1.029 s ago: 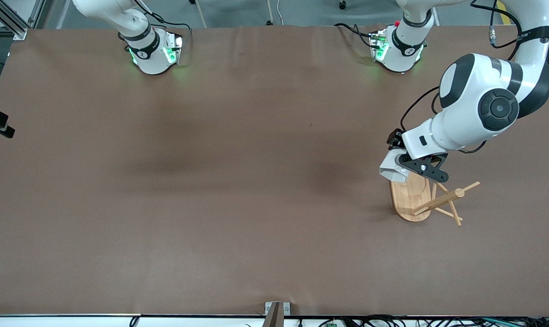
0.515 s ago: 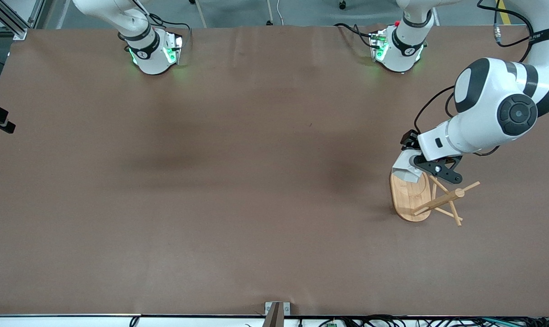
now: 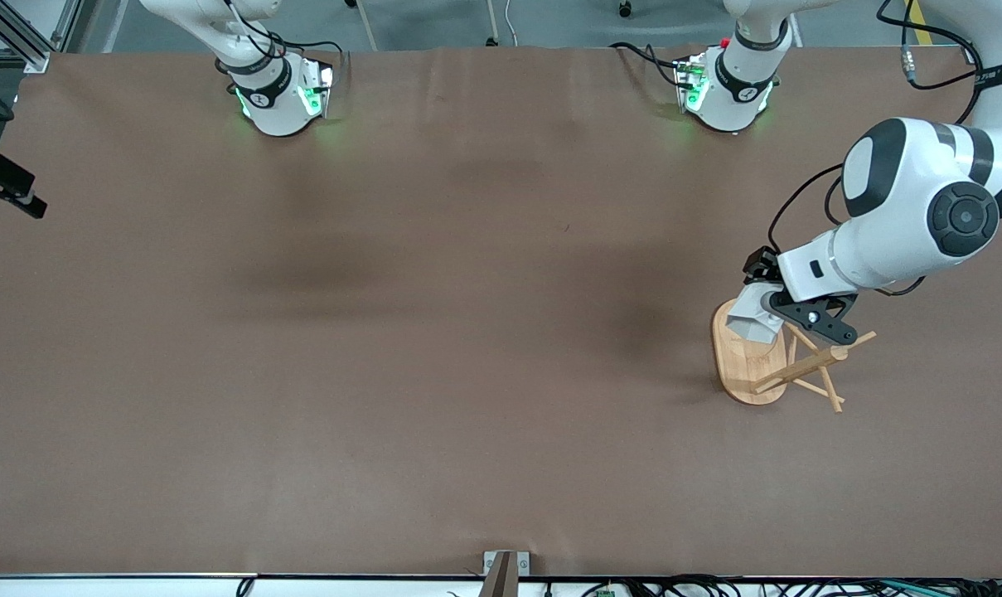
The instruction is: Hang cup on rack
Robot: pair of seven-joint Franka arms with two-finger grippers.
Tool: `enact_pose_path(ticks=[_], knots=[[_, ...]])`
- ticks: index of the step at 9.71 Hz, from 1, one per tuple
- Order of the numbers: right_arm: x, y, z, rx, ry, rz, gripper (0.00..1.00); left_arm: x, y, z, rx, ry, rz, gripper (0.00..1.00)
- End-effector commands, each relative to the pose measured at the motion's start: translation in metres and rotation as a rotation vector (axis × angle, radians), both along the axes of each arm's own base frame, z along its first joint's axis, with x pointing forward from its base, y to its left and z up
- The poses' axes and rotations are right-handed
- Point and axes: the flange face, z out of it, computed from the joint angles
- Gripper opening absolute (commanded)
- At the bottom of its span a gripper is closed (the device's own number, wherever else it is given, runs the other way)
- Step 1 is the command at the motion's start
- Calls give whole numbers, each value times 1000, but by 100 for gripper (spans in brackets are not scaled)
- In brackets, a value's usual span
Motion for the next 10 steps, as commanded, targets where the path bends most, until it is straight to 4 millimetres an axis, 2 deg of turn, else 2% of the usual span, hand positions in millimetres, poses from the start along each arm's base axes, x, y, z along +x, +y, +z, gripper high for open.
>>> enact_pose_path(ticks=[1, 2, 3, 4, 5, 6, 9, 10], knots=[[-8, 3, -4, -22, 16, -22, 100, 5, -10, -9, 3, -3, -31, 1], [-9, 7, -5, -61, 31, -10, 100, 8, -8, -5, 2, -13, -32, 1], [-10, 12, -5, -83, 52, -2, 100, 10, -3, -11, 1, -3, -23, 1], [-9, 5, -1, -76, 38, -7, 100, 10, -1, -11, 1, -4, -22, 1], [-6, -1, 17, -64, 3, -20, 100, 12, 2, -12, 17, -8, -28, 1], [3, -3, 18, -47, -5, -21, 100, 19, 4, -15, 16, -10, -30, 1], [7, -4, 9, -2, 12, -28, 98, 36, 10, -21, 0, -15, -20, 2], [8, -2, 8, 0, 14, -26, 98, 40, 12, -22, -4, -17, -18, 7]])
